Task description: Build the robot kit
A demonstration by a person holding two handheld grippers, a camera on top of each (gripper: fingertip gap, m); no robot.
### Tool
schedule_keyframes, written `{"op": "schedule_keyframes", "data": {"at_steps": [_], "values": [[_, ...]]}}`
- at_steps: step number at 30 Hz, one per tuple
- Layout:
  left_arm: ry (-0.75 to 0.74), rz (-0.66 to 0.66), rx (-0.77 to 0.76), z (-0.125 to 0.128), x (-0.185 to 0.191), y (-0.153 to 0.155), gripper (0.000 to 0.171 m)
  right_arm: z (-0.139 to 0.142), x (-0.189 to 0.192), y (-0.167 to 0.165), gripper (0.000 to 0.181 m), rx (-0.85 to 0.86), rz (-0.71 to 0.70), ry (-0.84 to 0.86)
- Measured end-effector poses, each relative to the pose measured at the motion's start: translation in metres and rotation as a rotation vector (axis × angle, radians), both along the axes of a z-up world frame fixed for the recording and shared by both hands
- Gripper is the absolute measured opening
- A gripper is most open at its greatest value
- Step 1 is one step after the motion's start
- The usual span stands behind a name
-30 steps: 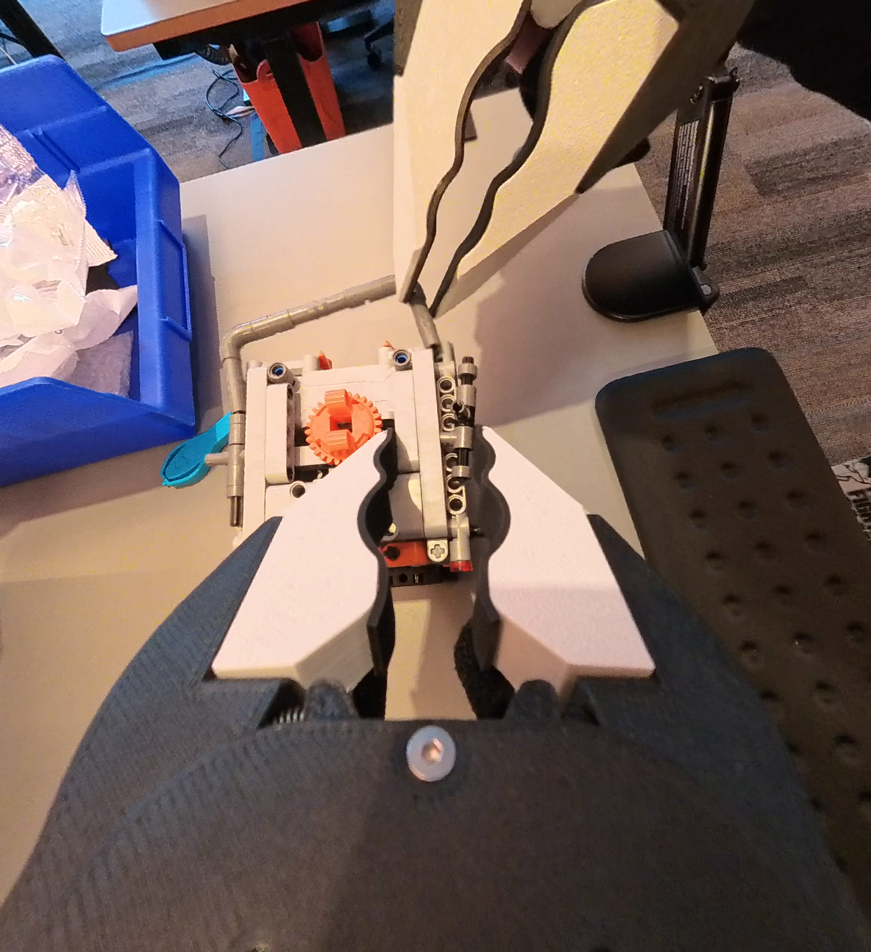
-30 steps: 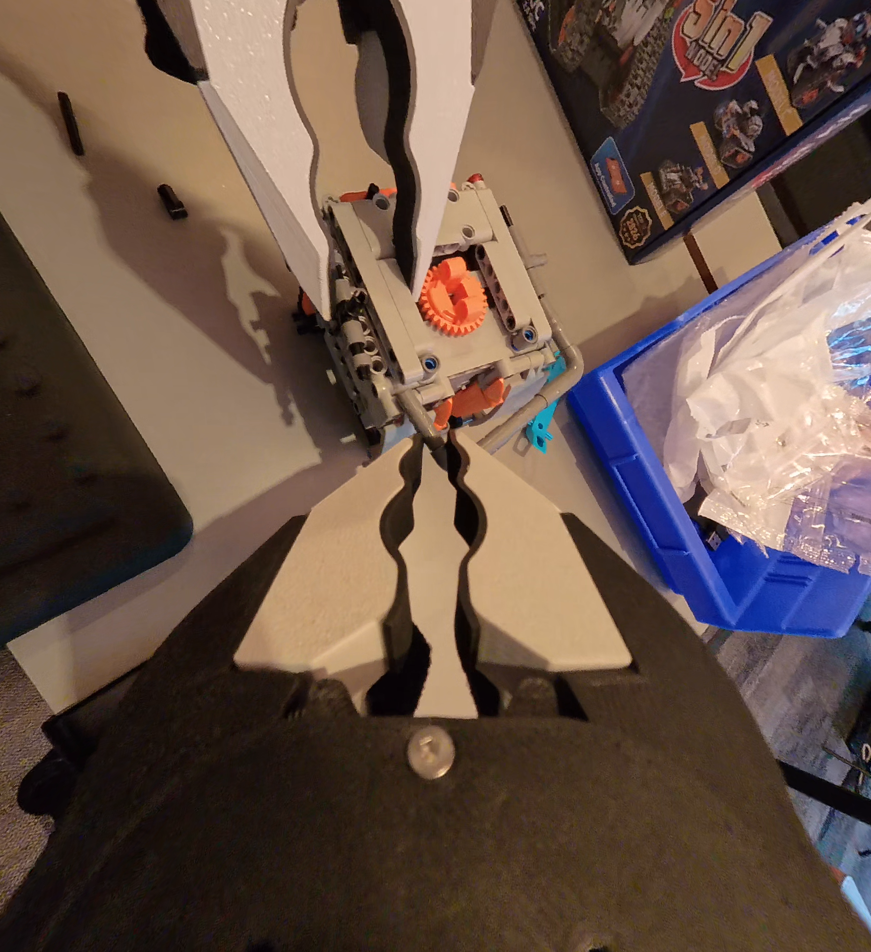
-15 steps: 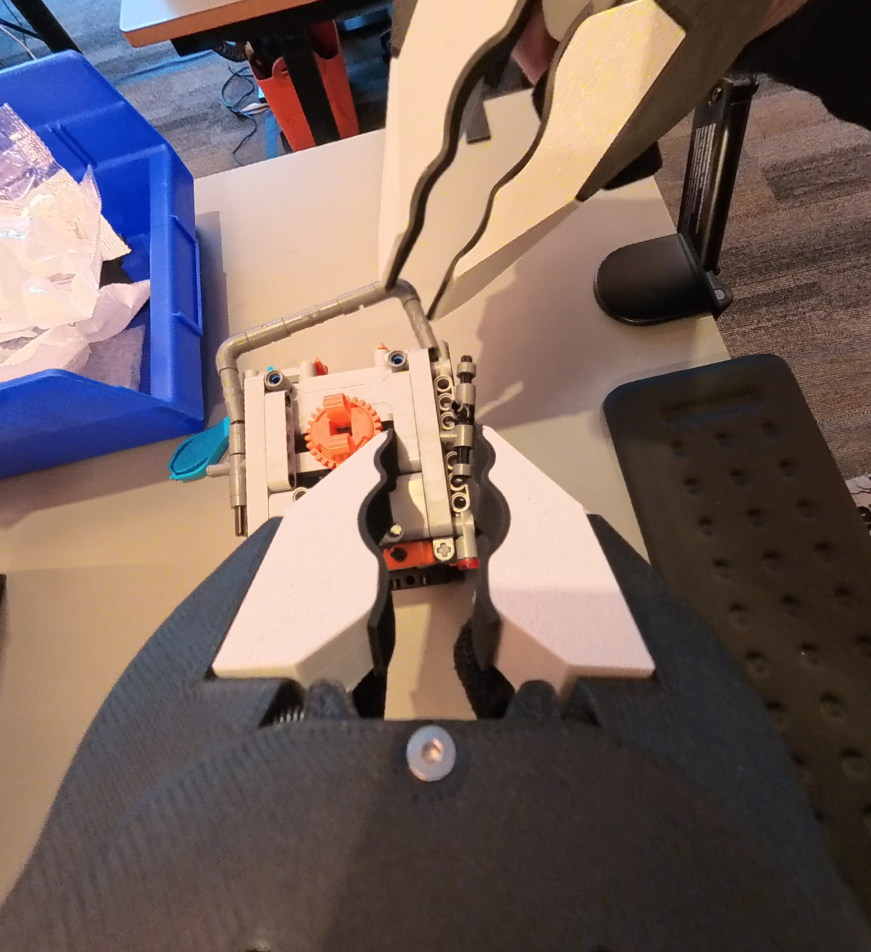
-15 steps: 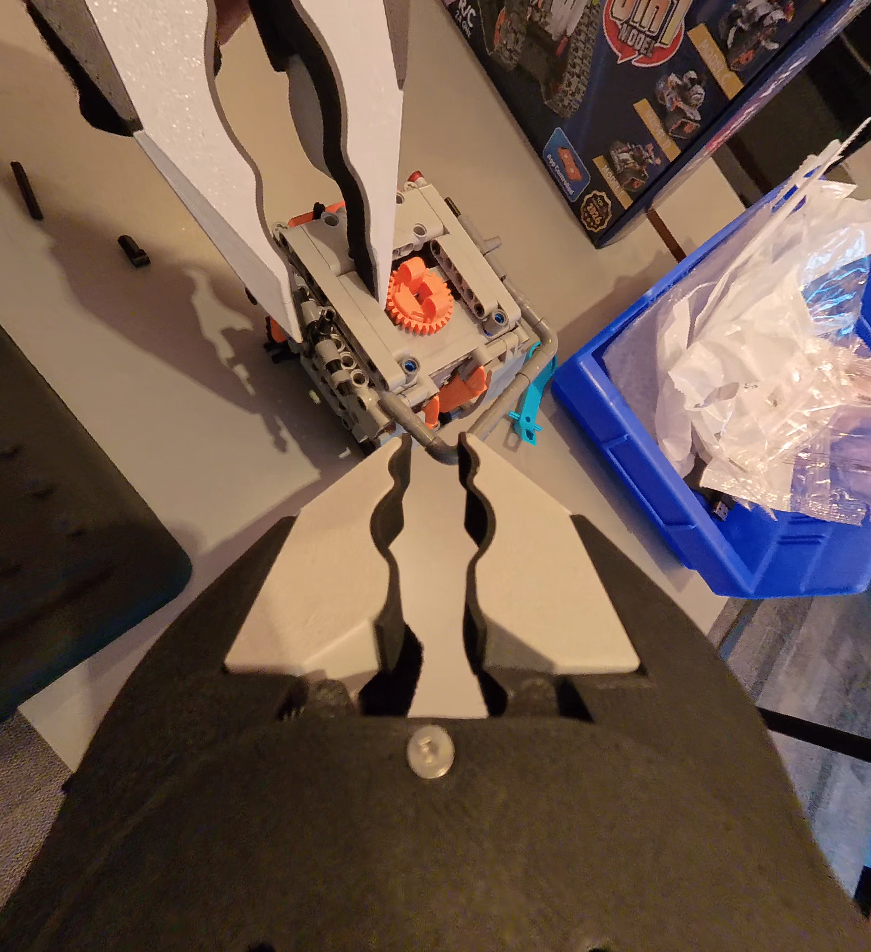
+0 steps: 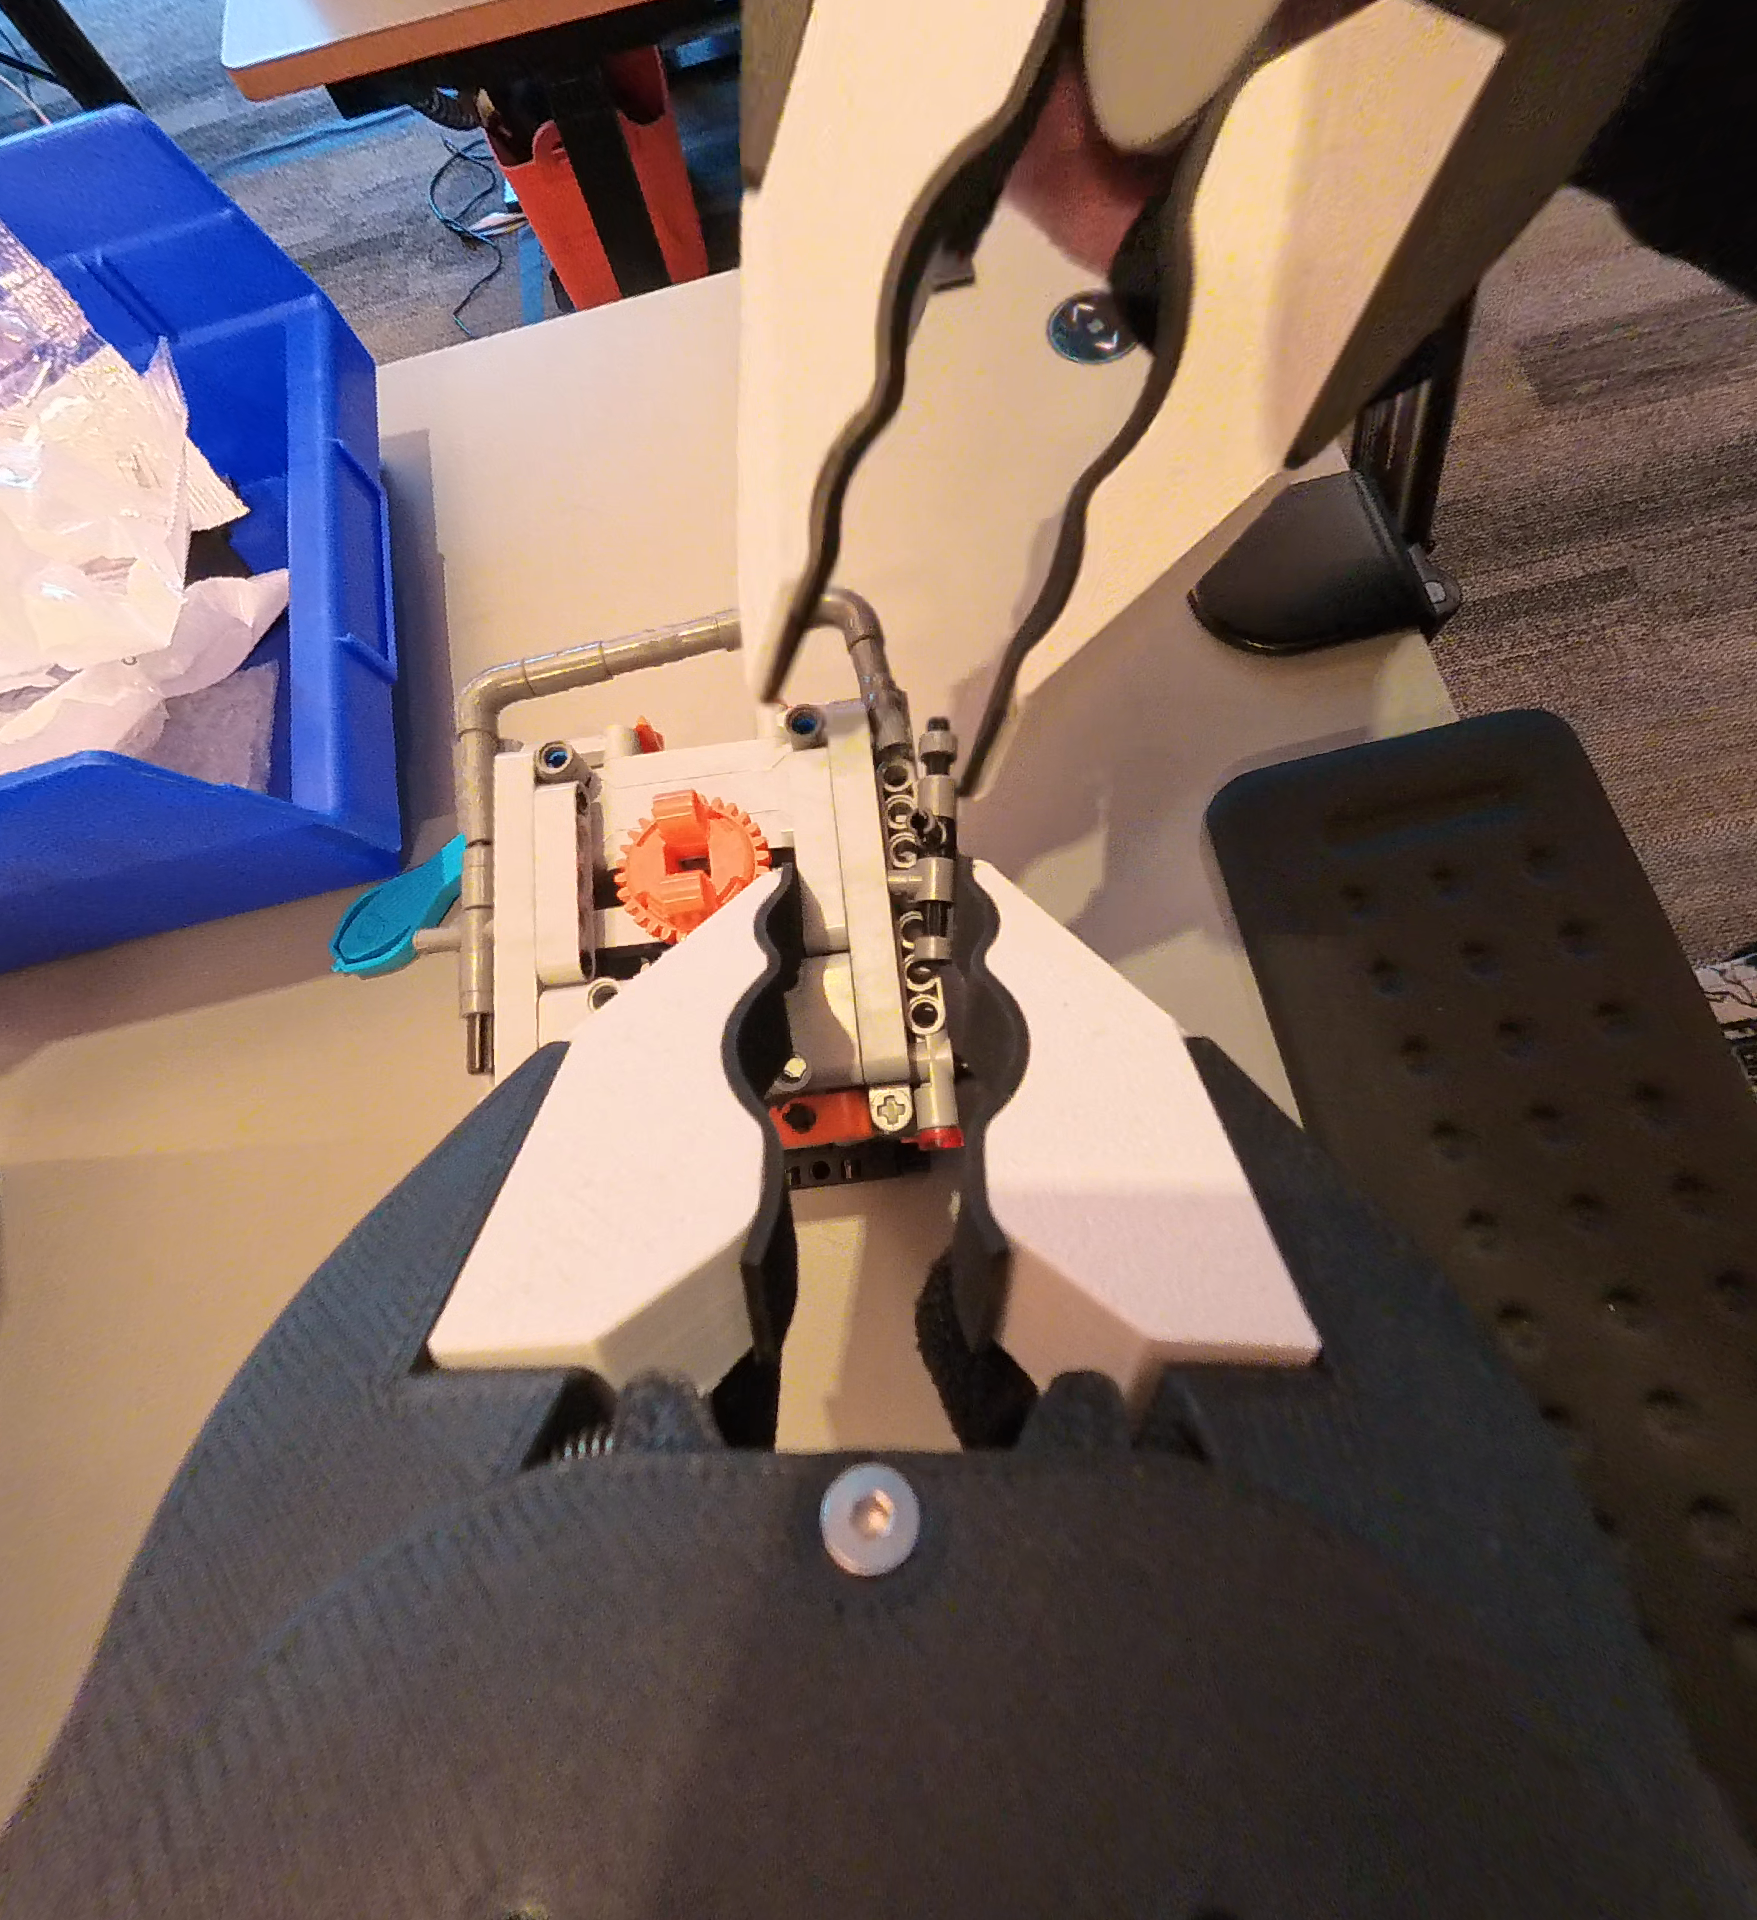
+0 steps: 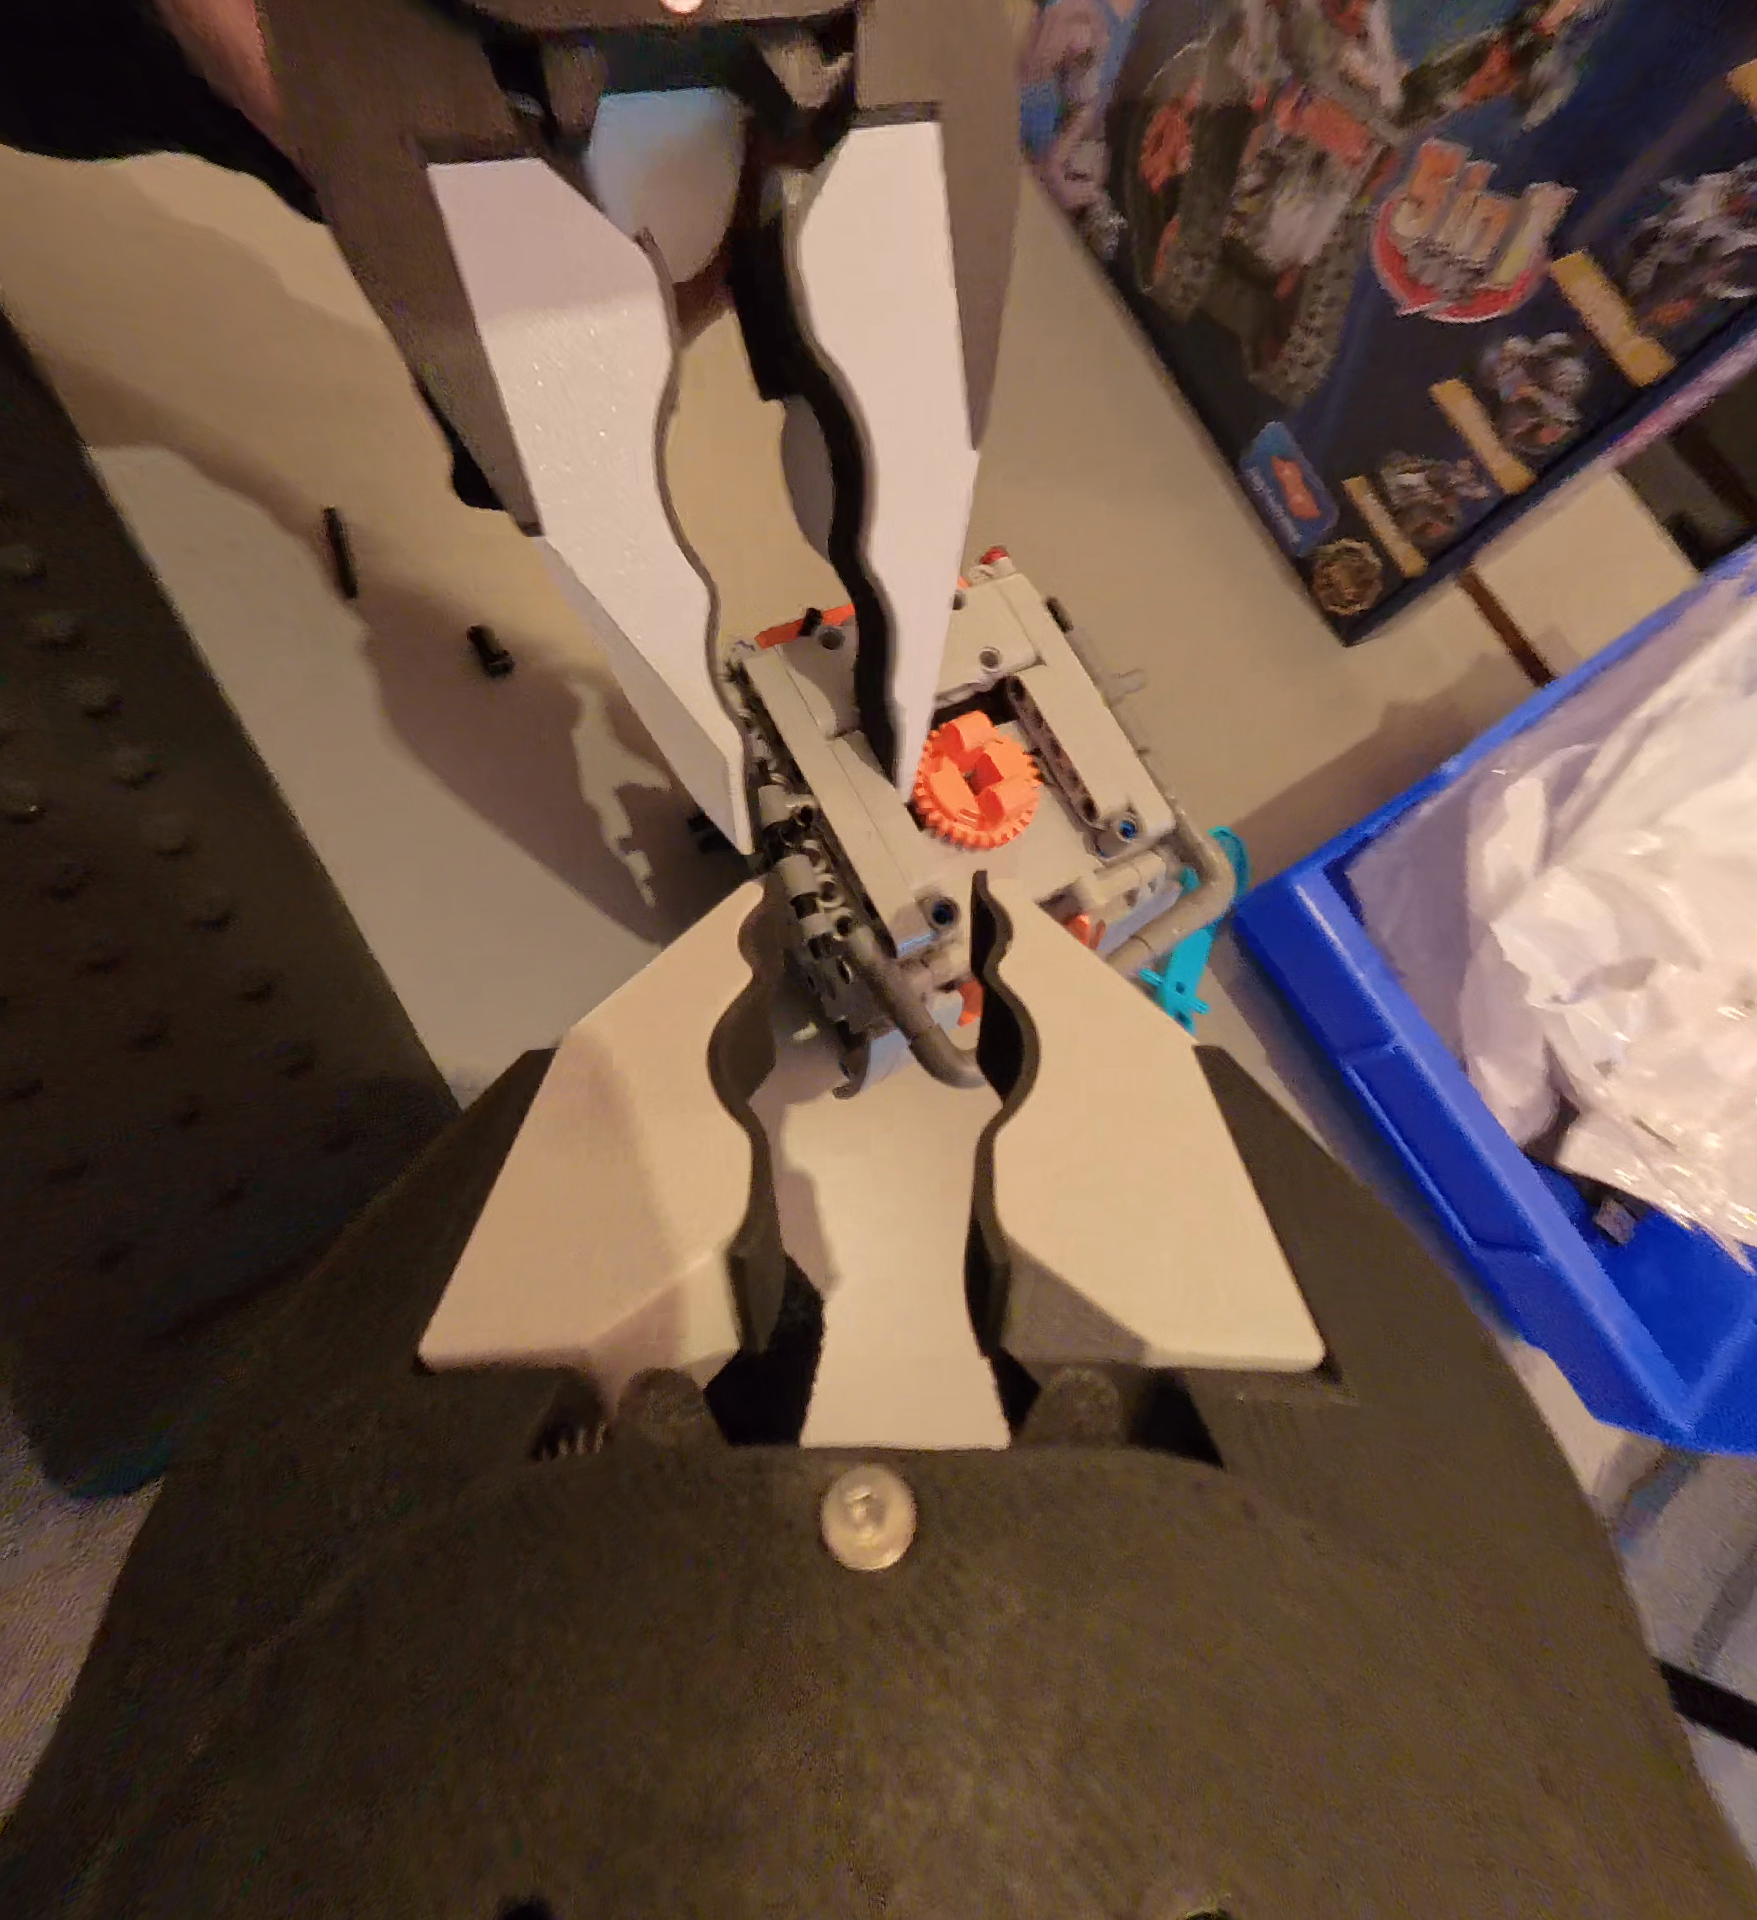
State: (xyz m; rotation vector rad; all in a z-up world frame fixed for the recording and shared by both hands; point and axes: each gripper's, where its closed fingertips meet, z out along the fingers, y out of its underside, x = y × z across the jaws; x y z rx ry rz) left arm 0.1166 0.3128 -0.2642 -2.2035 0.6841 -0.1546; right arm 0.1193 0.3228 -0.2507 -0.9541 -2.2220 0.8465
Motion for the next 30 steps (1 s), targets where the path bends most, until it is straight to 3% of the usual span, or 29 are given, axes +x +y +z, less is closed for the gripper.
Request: {"op": "schedule_keyframes", "data": {"at_steps": [11, 18, 21, 25, 30], "values": [[0.017, 0.010, 0.021, 0.000, -0.002, 0.001, 0.023, -0.006, -0.003, -0.003, 0.024, -0.086, 0.094, -0.061], [0.020, -0.005, 0.013, 0.000, -0.002, 0.000, 0.024, 0.007, 0.003, 0.003, 0.029, -0.078, 0.002, -0.003], [0.036, -0.010, 0.001, -0.001, -0.003, -0.001, 0.033, 0.003, 0.010, -0.002, 0.017, -0.022, 0.018, 0.028], [0.011, -0.024, -0.019, 0.000, -0.001, -0.003, 0.038, -0.003, 0.007, -0.007, 0.017, 0.008, -0.004, 0.033], [-0.003, -0.005, -0.011, 0.001, -0.003, -0.004, 0.025, -0.004, 0.008, -0.009, 0.004, 0.002, -0.018, 0.021]]}}
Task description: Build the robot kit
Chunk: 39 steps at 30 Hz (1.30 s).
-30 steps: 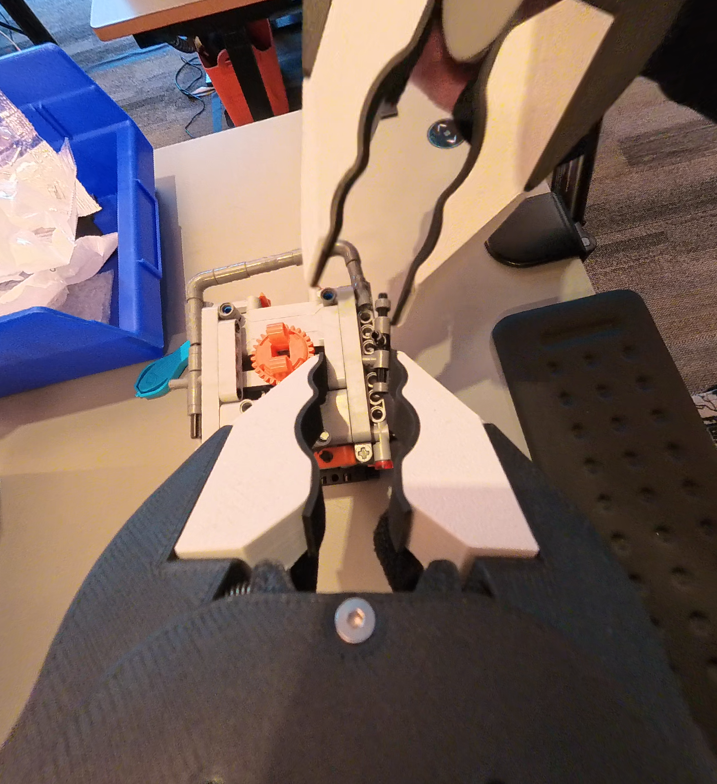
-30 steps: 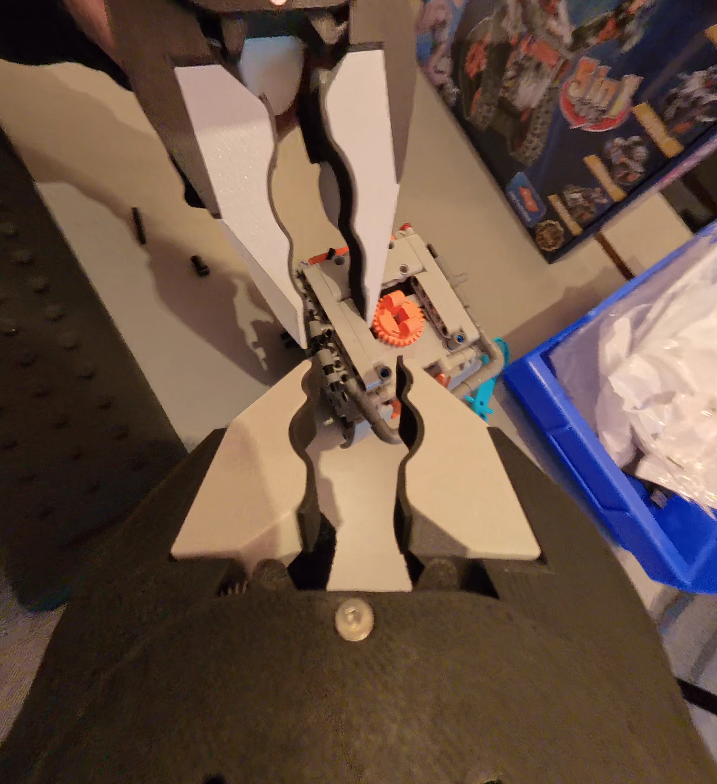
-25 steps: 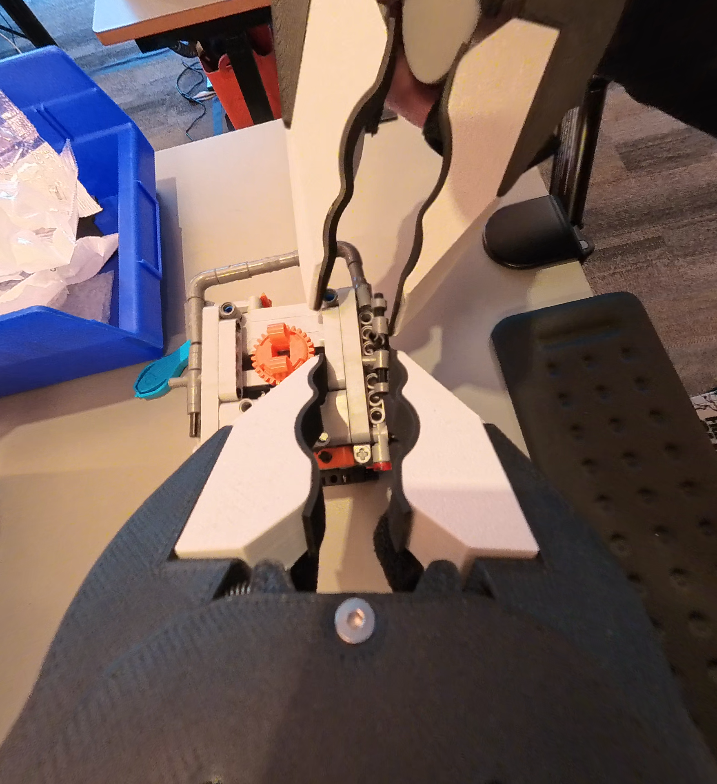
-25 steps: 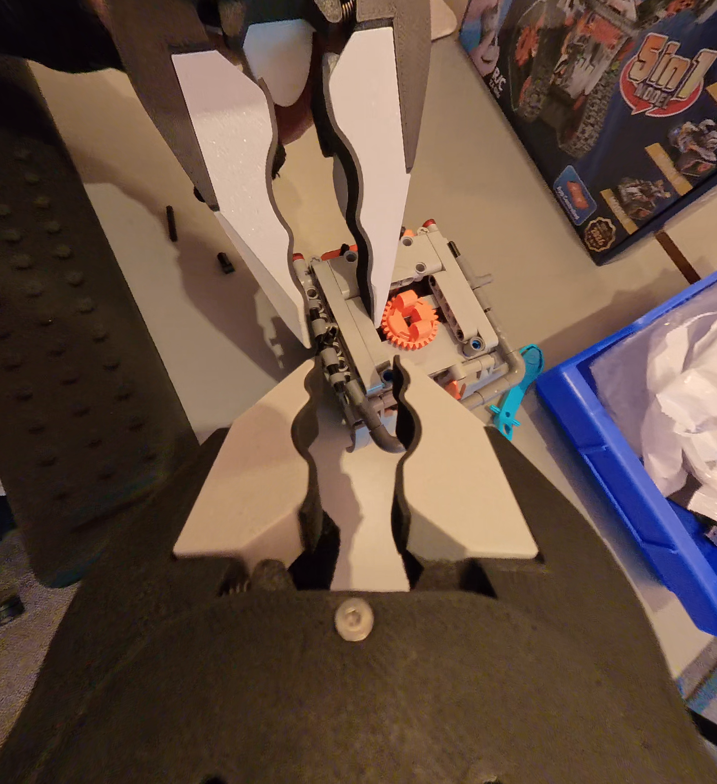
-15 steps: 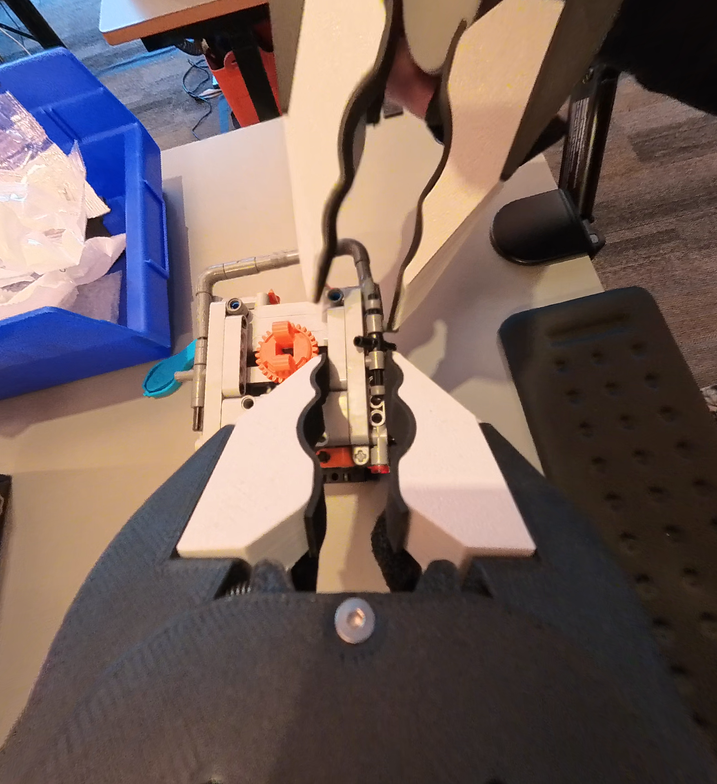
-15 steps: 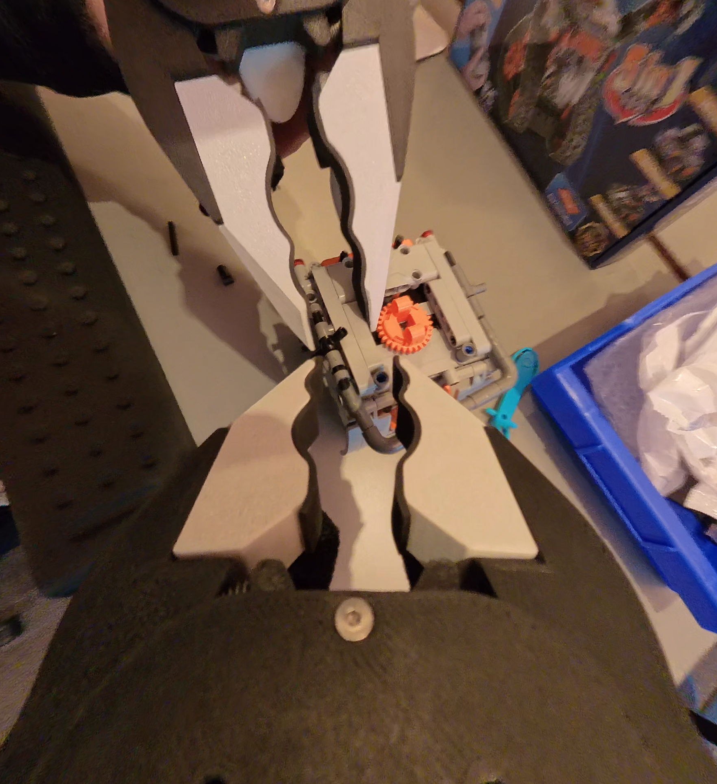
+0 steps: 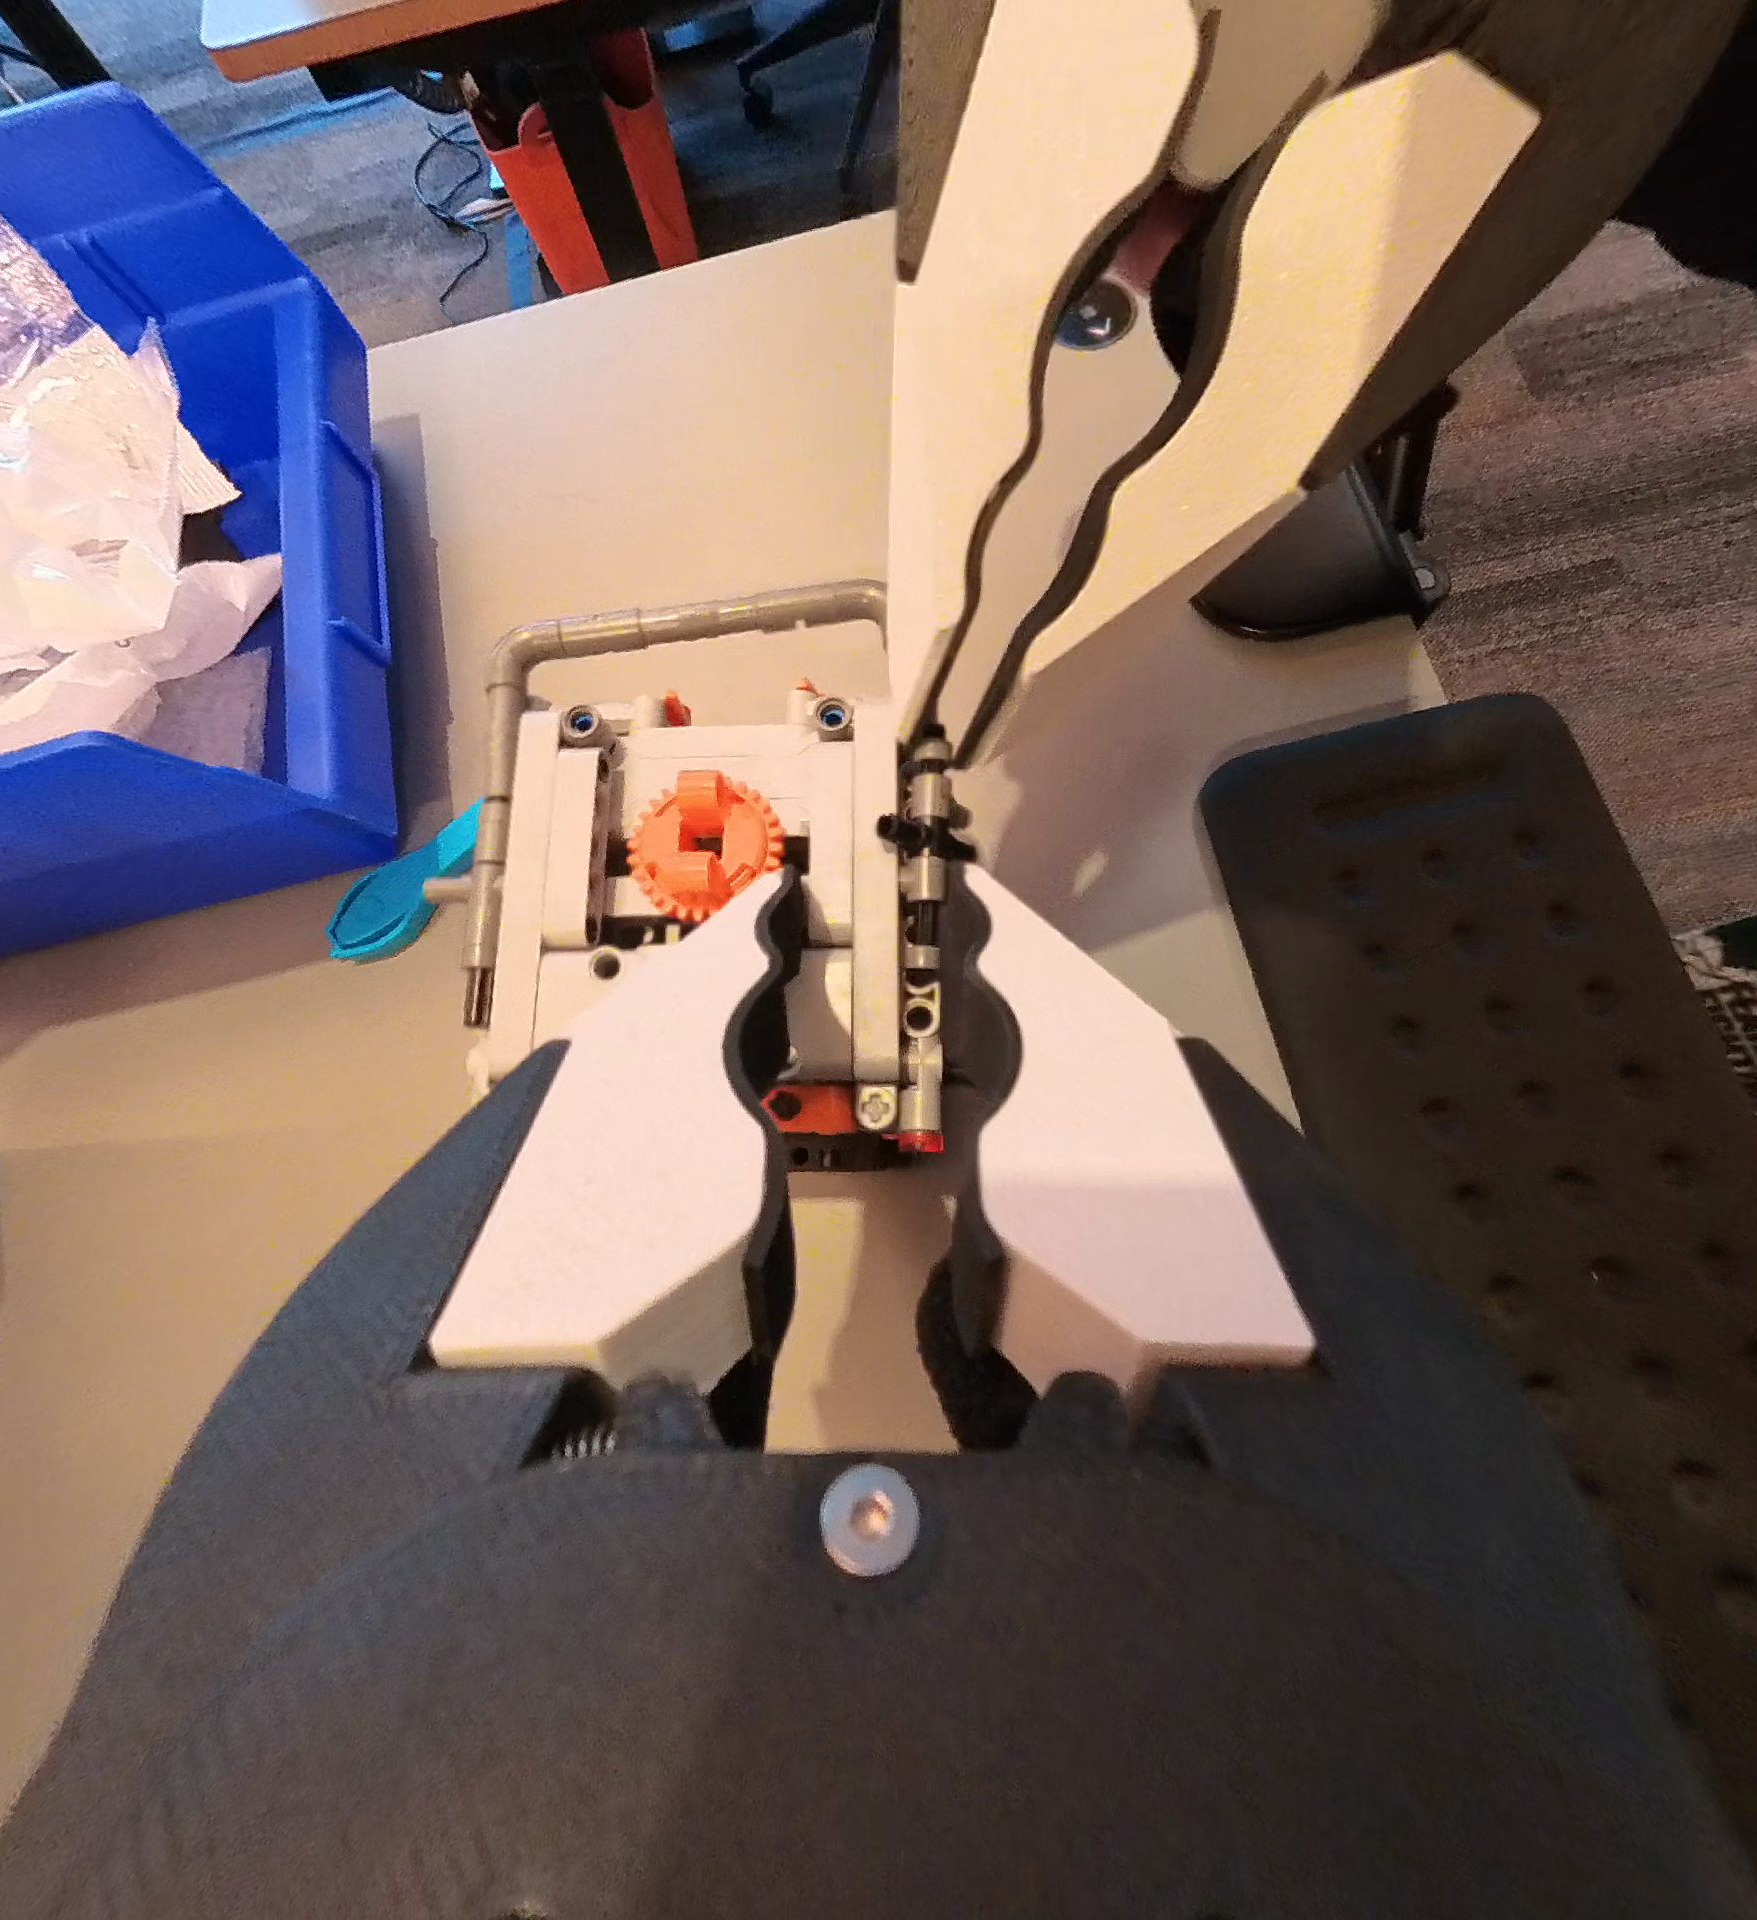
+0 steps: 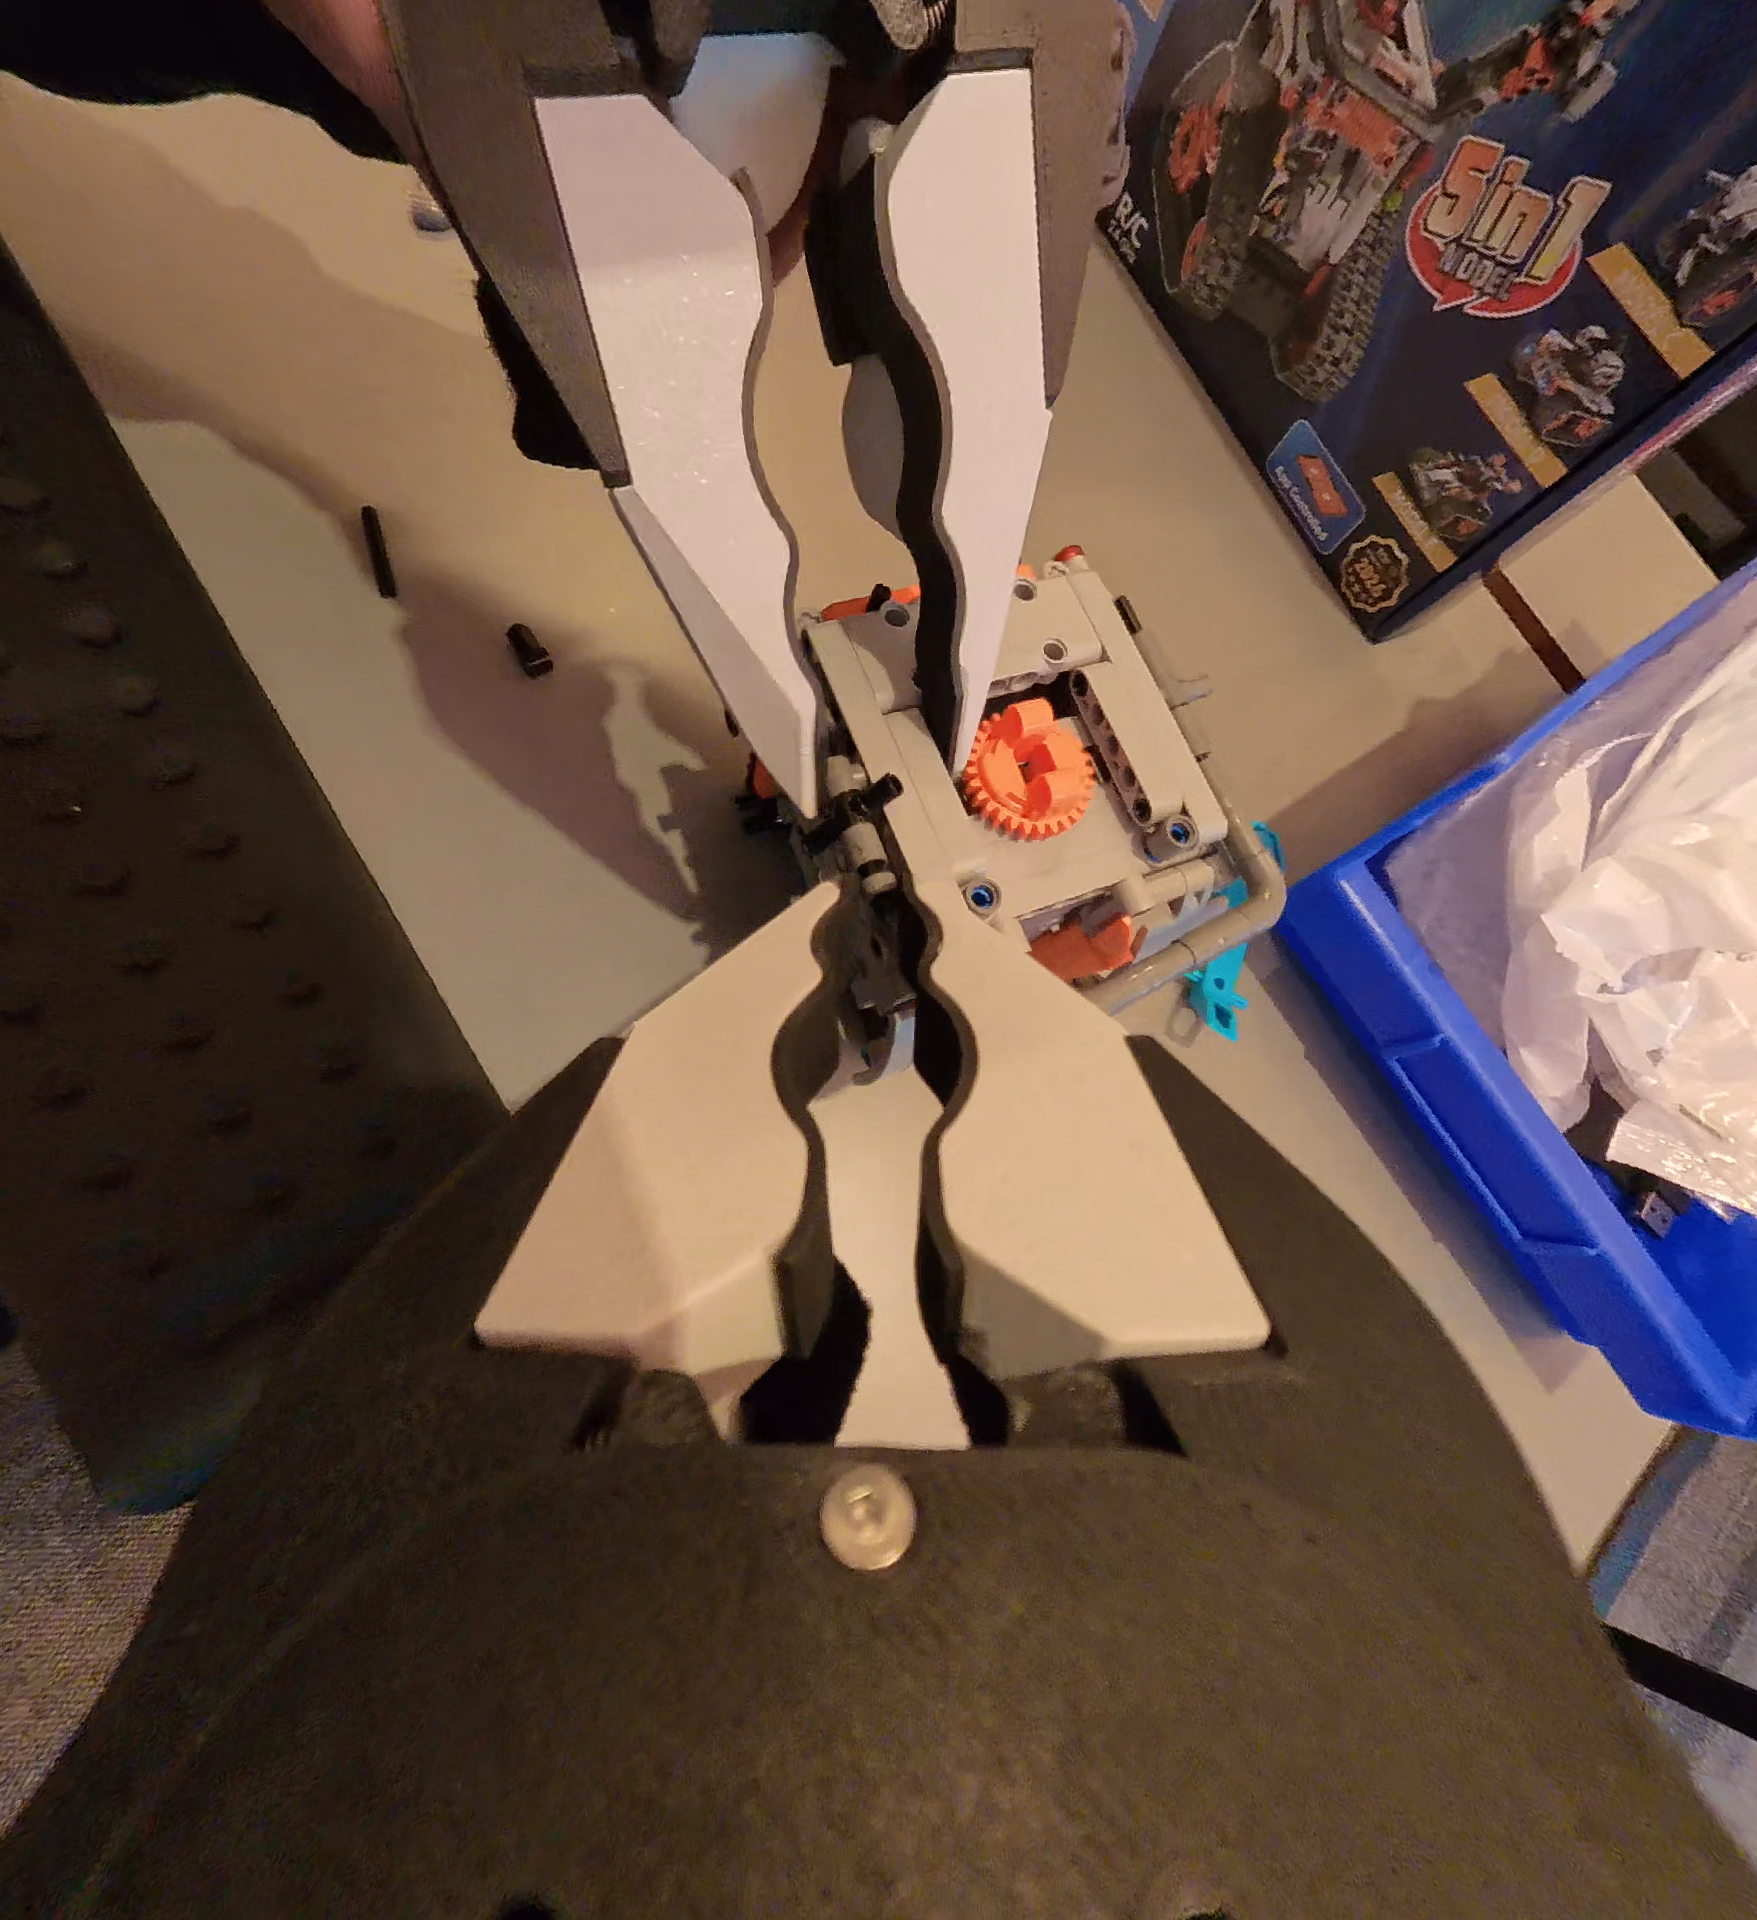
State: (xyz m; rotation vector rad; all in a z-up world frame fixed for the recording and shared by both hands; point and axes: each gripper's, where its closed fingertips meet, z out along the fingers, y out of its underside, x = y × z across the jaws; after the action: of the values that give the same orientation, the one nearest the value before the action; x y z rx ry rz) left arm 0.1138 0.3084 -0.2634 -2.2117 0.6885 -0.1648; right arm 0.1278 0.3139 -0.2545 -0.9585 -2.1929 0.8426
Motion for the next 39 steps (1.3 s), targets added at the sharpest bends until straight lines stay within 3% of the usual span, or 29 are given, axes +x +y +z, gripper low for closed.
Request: {"op": "schedule_keyframes", "data": {"at_steps": [5, 10, 13, 18, 22, 28, 39], "values": [[0.026, -0.001, 0.001, -0.001, -0.004, -0.006, 0.035, 0.000, -0.003, -0.003, 0.010, 0.030, -0.008, 0.008], [0.012, -0.014, -0.004, -0.002, -0.001, -0.010, 0.041, 0.000, -0.006, -0.005, 0.004, 0.054, -0.025, 0.008], [-0.025, 0.011, 0.005, 0.003, -0.007, -0.010, 0.024, -0.001, -0.005, -0.005, 0.004, 0.021, -0.033, 0.005], [-0.105, 0.022, 0.028, 0.025, -0.020, -0.010, 0.012, -0.001, -0.005, -0.006, 0.004, 0.021, -0.032, 0.023], [-0.030, -0.012, -0.048, 0.012, -0.019, -0.002, 0.012, 0.000, -0.006, -0.006, 0.004, 0.019, -0.030, 0.036], [-0.101, -0.089, -0.112, 0.008, -0.010, -0.003, 0.008, 0.000, -0.006, -0.006, 0.004, 0.001, -0.057, 0.030], [-0.074, -0.058, -0.038, 0.008, -0.011, 0.004, 0.000, -0.001, -0.004, -0.008, 0.003, -0.036, -0.086, -0.020]]}}
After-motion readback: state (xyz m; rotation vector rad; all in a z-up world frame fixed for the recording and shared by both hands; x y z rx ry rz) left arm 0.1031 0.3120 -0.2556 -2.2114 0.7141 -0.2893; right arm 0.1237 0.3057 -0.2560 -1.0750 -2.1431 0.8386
